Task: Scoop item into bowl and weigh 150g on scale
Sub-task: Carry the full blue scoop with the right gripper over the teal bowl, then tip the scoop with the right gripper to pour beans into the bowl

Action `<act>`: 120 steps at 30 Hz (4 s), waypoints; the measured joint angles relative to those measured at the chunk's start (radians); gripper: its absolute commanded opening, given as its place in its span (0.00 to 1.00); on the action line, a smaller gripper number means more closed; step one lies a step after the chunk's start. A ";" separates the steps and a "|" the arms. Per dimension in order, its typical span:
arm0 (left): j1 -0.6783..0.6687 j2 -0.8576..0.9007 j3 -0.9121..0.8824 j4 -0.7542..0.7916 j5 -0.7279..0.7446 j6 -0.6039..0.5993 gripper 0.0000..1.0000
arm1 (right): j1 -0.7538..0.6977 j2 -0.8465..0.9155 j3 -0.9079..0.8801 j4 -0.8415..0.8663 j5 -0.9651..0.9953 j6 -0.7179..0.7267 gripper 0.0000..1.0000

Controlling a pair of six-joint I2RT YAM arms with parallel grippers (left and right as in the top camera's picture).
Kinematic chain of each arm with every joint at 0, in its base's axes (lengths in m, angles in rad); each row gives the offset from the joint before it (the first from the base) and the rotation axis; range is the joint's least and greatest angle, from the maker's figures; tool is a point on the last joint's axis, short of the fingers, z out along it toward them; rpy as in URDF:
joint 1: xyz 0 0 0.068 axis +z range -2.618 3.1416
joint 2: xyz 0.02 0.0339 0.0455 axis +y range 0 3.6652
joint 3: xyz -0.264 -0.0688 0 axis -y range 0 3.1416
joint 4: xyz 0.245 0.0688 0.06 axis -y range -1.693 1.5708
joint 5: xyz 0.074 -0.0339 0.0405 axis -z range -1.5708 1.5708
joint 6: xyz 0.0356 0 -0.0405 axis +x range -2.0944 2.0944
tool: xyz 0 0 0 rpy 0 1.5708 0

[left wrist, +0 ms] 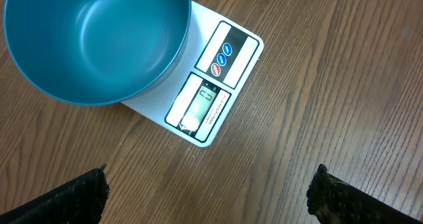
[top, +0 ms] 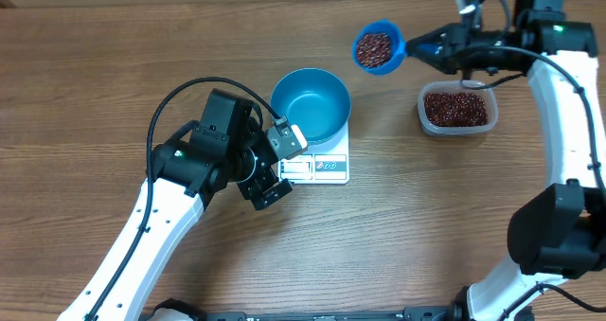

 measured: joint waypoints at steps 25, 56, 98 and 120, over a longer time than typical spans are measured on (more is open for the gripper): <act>0.000 0.000 0.000 0.000 0.000 0.000 1.00 | 0.306 0.000 0.000 -0.055 0.363 0.043 0.04; 0.000 0.000 0.000 0.000 0.000 0.000 1.00 | 0.500 0.000 0.000 0.040 0.774 0.068 0.04; 0.000 0.000 0.000 0.000 0.000 0.000 1.00 | 0.687 0.000 0.000 0.018 1.165 -0.040 0.04; 0.000 0.000 0.000 0.000 0.000 0.000 0.99 | 0.740 0.000 0.000 0.003 1.292 -0.062 0.04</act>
